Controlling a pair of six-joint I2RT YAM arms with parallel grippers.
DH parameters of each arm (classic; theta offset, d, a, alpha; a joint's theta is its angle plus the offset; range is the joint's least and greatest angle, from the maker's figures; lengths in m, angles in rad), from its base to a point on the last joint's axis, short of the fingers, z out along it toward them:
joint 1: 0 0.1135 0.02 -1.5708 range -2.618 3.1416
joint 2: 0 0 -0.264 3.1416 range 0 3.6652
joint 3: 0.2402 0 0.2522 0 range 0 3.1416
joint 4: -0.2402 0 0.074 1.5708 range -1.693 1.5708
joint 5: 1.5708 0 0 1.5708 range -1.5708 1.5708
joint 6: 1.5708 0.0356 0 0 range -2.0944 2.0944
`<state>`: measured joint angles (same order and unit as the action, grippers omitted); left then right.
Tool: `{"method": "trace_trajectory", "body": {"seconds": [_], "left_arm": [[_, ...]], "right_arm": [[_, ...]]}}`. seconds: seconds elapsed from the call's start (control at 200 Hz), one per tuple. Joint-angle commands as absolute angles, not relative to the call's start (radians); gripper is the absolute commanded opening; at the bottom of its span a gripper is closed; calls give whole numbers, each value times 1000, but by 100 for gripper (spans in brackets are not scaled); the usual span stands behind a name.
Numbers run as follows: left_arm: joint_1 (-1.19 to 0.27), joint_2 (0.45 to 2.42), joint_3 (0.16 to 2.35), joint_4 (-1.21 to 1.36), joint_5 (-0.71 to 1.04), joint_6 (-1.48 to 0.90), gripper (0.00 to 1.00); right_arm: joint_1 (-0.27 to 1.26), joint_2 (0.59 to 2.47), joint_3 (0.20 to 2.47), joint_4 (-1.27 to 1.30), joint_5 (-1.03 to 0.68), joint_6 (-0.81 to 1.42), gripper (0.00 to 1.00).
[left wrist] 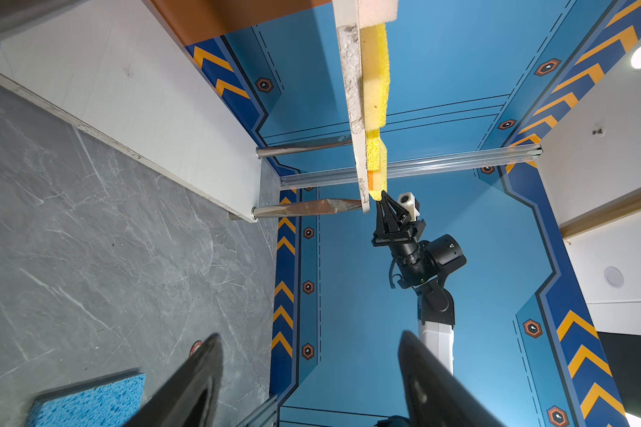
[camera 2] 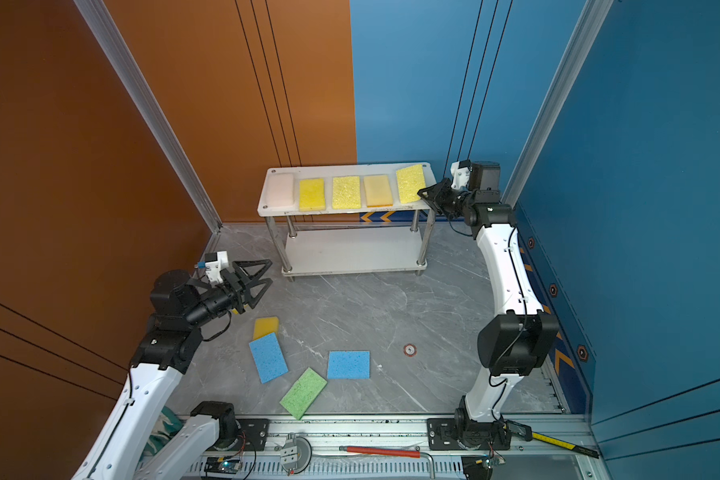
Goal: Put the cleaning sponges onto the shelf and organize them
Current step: 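Lower the cellulose sponge beside the pale yellow foam sponge and open the right gripper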
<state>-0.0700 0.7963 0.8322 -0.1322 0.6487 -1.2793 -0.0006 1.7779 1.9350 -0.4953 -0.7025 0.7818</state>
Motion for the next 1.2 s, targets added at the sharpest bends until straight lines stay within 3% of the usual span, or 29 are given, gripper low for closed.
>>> {"method": "trace_trajectory", "body": {"seconds": [0.0,0.195,0.596,1.191], "left_arm": [[-57,782,816,-138,662,-1269,75],[-52,781,810,-138,658,-1270,75],[-49,789,808,-122,649,-1276,75],[-49,785,804,-125,640,-1276,75]], "right_arm": [[5,1793,1973,-509,-688,765,19],[2,1792,1972,-509,-684,760,38],[-5,1753,1959,-547,-658,724,57],[20,1744,1999,-729,-524,538,67]]}}
